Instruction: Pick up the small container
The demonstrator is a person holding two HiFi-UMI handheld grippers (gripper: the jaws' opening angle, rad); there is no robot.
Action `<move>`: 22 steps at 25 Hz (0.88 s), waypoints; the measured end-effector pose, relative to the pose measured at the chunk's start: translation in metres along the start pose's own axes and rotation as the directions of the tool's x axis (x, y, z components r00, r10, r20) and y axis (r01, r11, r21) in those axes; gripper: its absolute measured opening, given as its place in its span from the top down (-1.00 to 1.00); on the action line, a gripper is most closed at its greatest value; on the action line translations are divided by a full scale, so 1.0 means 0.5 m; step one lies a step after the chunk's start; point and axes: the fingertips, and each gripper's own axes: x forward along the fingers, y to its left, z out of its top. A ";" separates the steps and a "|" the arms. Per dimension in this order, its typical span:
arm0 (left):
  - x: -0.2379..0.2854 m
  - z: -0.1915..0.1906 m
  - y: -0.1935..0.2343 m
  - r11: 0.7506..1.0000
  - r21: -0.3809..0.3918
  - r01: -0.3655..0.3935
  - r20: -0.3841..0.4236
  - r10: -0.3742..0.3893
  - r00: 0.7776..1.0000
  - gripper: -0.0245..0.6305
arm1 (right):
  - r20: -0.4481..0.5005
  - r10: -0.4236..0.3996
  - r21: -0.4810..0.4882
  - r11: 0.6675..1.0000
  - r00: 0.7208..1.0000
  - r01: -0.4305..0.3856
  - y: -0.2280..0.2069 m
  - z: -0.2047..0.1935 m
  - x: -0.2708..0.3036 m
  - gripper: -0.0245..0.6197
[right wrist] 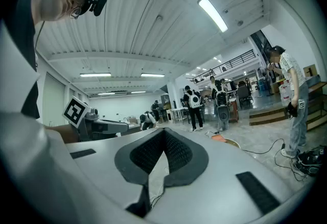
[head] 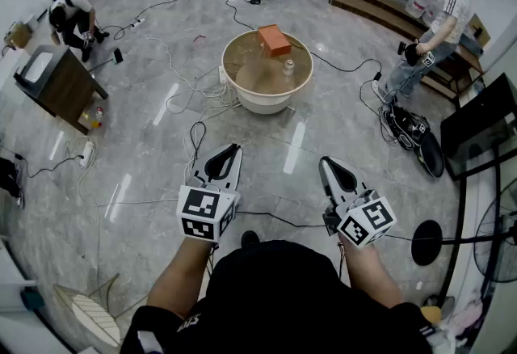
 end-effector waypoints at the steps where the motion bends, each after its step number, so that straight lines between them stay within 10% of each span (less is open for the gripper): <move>1: -0.008 -0.003 -0.001 1.000 0.005 -0.004 -0.002 0.004 1.000 0.82 | 0.000 0.004 0.003 1.000 1.000 -0.004 0.007 -0.001 -0.001 0.89; 22: -0.063 -0.048 0.068 0.998 -0.052 -0.025 -0.013 0.024 1.000 0.82 | -0.014 0.078 0.005 0.997 0.997 -0.078 0.116 -0.006 0.065 0.89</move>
